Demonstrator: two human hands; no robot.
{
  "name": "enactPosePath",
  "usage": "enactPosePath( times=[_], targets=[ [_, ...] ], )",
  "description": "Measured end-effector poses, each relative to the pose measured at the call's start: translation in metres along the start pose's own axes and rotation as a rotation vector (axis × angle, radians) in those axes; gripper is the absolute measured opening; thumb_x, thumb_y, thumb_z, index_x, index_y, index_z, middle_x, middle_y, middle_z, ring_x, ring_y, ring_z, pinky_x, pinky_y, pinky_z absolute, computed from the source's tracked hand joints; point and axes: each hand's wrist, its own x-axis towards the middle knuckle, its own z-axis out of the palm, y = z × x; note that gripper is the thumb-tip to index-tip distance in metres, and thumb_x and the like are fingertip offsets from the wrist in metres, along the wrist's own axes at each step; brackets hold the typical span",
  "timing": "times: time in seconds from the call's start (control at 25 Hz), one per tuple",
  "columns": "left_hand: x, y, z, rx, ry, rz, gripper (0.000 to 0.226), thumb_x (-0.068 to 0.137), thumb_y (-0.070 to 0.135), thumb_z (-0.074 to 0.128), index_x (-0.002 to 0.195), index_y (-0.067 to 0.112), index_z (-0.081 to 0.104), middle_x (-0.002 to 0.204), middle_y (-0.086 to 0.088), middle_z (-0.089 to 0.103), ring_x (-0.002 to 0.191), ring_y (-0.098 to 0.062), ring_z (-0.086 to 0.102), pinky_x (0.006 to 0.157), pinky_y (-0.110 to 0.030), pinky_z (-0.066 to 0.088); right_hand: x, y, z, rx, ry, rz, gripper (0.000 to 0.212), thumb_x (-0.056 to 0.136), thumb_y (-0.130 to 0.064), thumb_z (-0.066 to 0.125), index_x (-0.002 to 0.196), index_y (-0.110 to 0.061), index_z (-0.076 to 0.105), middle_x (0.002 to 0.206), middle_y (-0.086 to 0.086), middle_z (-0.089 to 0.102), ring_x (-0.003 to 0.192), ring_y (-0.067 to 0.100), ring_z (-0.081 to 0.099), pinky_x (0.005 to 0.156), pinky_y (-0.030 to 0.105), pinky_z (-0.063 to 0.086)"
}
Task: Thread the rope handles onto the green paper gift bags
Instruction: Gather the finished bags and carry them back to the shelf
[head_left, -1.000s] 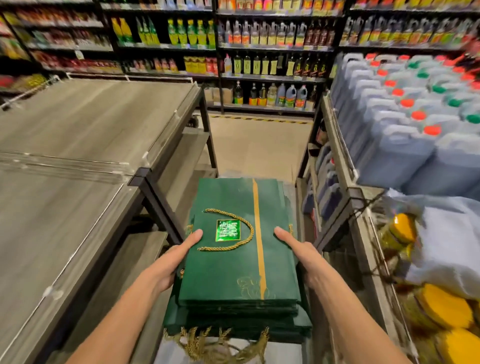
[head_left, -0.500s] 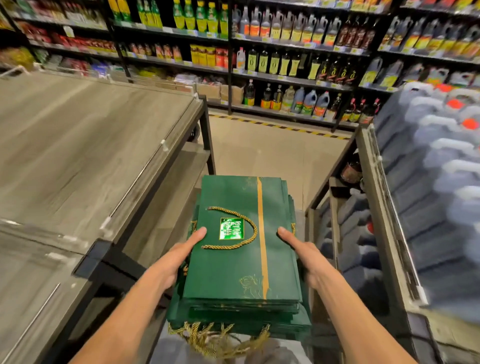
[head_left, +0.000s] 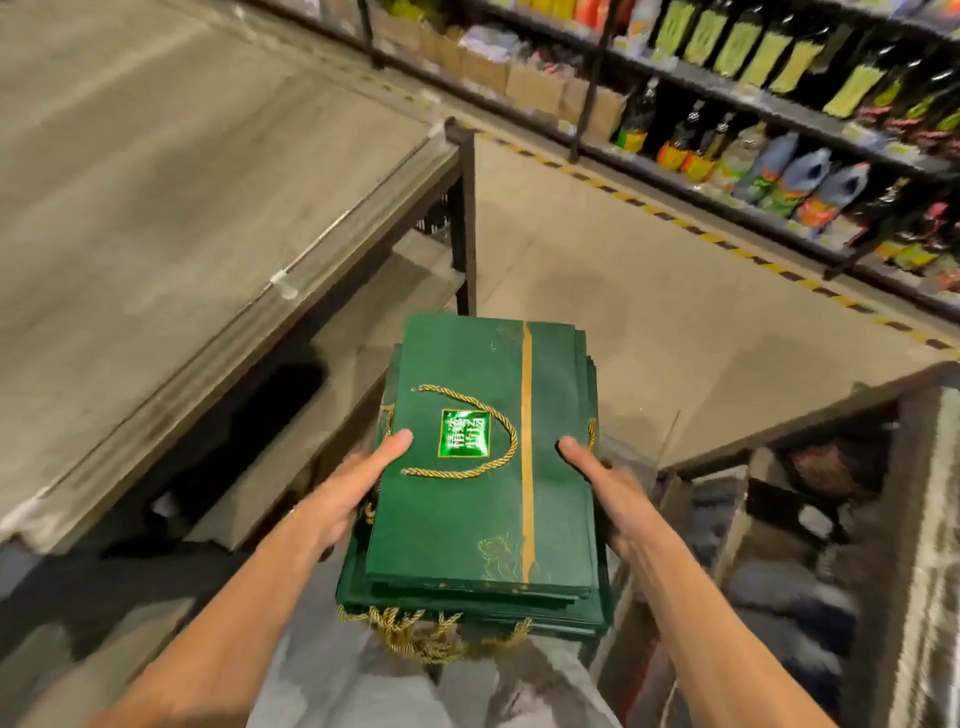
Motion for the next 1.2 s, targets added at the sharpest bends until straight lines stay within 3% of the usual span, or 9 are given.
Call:
enactPosePath(
  times=[0.08,0.16,0.28,0.44,0.6,0.8,0.96,1.08,1.2],
  targets=[
    [0.047,-0.014,-0.003,-0.074,0.010,-0.015,0.094,0.064,0.077,0.078,0.143,0.032,0.053,0.144,0.005,0.058,0.132,-0.021,0.055,0.116,-0.048,0.035,0.051,-0.006,-0.011,-0.054,-0.016,0.051,0.098,0.055,-0.063,0.093,0.132,-0.012,0.059,0.120,0.010,0.073,0.105,0.026,0.073,0.095,0.045,0.058],
    [0.084,-0.032,-0.007,-0.105,0.044,-0.072,0.098,0.065,0.078,0.077,0.147,0.035,0.046,0.148,0.005,0.054,0.133,-0.020,0.054,0.115,-0.049,0.036,0.092,-0.005,-0.017,-0.075,-0.048,0.074,0.107,0.051,-0.063,0.094,0.136,-0.009,0.056,0.121,0.010,0.073,0.105,0.027,0.073,0.097,0.048,0.057],
    [0.124,-0.043,0.005,-0.146,0.076,-0.078,0.085,0.072,0.069,0.079,0.142,0.030,0.051,0.135,0.002,0.066,0.121,-0.020,0.065,0.107,-0.042,0.047,0.152,0.008,-0.019,-0.104,-0.080,0.118,0.095,0.058,-0.058,0.093,0.132,-0.009,0.057,0.116,0.009,0.075,0.103,0.024,0.074,0.094,0.043,0.058],
    [0.197,-0.075,0.003,-0.122,0.104,-0.078,0.041,0.095,0.048,0.058,0.126,0.022,0.063,0.113,0.002,0.076,0.102,-0.014,0.073,0.073,-0.019,0.057,0.238,0.052,-0.017,-0.129,-0.099,0.130,0.087,0.060,-0.052,0.092,0.129,-0.008,0.061,0.112,0.006,0.077,0.103,0.023,0.074,0.098,0.044,0.056],
    [0.282,-0.132,-0.022,-0.158,0.104,-0.051,0.046,0.095,0.050,0.055,0.132,0.022,0.061,0.121,0.000,0.073,0.114,-0.019,0.069,0.089,-0.026,0.056,0.333,0.107,-0.006,-0.132,-0.110,0.132,0.069,0.068,-0.044,0.085,0.122,-0.007,0.063,0.107,0.007,0.078,0.098,0.023,0.076,0.089,0.040,0.059],
    [0.361,-0.197,-0.071,-0.244,0.224,-0.015,0.094,0.053,0.076,0.081,0.131,0.025,0.063,0.120,-0.002,0.074,0.111,-0.020,0.070,0.100,-0.038,0.050,0.445,0.167,0.046,-0.242,-0.212,0.099,0.083,0.056,-0.058,0.093,0.120,-0.011,0.068,0.107,0.006,0.078,0.100,0.026,0.075,0.098,0.048,0.056],
    [0.391,-0.235,-0.113,-0.348,0.341,0.041,0.063,0.081,0.062,0.063,0.129,0.022,0.065,0.122,-0.007,0.072,0.114,-0.026,0.069,0.108,-0.045,0.046,0.508,0.194,0.100,-0.315,-0.356,0.063,0.059,0.072,-0.048,0.087,0.114,-0.009,0.072,0.105,0.008,0.078,0.096,0.023,0.076,0.093,0.039,0.058],
    [0.402,-0.259,-0.140,-0.425,0.502,0.059,0.052,0.078,0.062,0.064,0.115,0.027,0.070,0.107,-0.001,0.078,0.105,-0.023,0.072,0.103,-0.041,0.049,0.548,0.212,0.148,-0.431,-0.407,-0.009,0.098,0.047,-0.073,0.091,0.123,-0.015,0.068,0.117,0.004,0.075,0.110,0.023,0.070,0.105,0.043,0.051],
    [0.404,-0.281,-0.164,-0.551,0.594,0.034,0.071,0.069,0.069,0.069,0.121,0.021,0.070,0.112,-0.009,0.076,0.107,-0.029,0.071,0.105,-0.049,0.049,0.584,0.225,0.195,-0.553,-0.516,-0.054,0.124,0.038,-0.081,0.087,0.138,-0.014,0.058,0.141,0.003,0.061,0.133,0.023,0.054,0.118,0.049,0.036]
  ],
)
